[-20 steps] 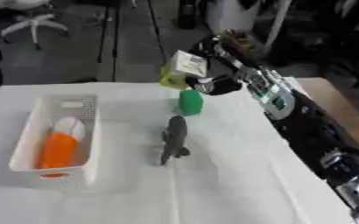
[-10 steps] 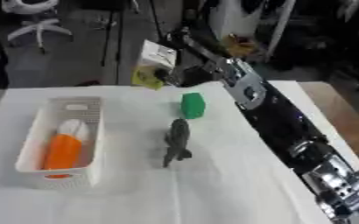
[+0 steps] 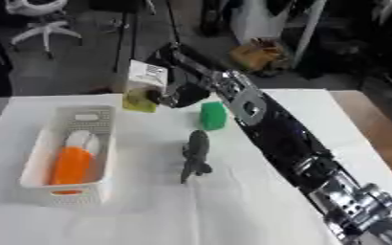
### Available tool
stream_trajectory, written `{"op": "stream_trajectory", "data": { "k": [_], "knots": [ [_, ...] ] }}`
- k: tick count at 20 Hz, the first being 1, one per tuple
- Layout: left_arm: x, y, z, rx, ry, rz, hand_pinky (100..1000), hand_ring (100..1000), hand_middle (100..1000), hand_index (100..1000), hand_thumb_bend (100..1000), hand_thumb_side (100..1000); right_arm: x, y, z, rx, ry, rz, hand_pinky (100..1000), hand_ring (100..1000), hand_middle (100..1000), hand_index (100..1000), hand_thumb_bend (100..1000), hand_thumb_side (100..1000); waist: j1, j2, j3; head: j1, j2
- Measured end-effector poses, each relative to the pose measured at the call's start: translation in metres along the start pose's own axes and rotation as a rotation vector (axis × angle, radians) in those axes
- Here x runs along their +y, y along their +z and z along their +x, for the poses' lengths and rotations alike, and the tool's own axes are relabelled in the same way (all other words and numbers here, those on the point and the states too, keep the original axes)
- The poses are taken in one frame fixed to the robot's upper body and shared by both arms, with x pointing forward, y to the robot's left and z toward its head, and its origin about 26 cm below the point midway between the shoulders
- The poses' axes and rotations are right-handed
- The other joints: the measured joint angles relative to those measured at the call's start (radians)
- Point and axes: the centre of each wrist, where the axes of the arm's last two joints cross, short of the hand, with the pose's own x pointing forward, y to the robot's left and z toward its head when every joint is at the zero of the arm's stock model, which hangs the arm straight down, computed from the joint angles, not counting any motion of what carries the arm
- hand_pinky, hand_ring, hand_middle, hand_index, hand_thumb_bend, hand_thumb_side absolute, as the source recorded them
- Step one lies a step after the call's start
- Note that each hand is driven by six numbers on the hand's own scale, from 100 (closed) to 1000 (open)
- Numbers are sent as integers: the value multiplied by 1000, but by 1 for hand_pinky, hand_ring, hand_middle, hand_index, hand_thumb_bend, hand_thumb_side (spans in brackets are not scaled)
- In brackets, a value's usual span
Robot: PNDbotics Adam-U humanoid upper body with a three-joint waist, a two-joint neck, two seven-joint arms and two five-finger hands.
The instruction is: Pick up objects on the table and place them in the box.
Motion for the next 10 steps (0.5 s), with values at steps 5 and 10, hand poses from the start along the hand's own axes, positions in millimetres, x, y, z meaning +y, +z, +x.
{"op": "stream_trajectory", "data": {
  "k": [5,10],
  "knots": [
    [0,0,0,-1,0,0,502,720,837,923,410,946,11,-10,6,-34,-20,33,344,385,371,389,100,198,0,0,7,-1,0],
    [0,0,0,-2,2,0,502,721,837,923,410,945,18,-18,9,-44,-53,31,335,378,373,387,100,236,0,-3,12,-5,0]
  ]
}}
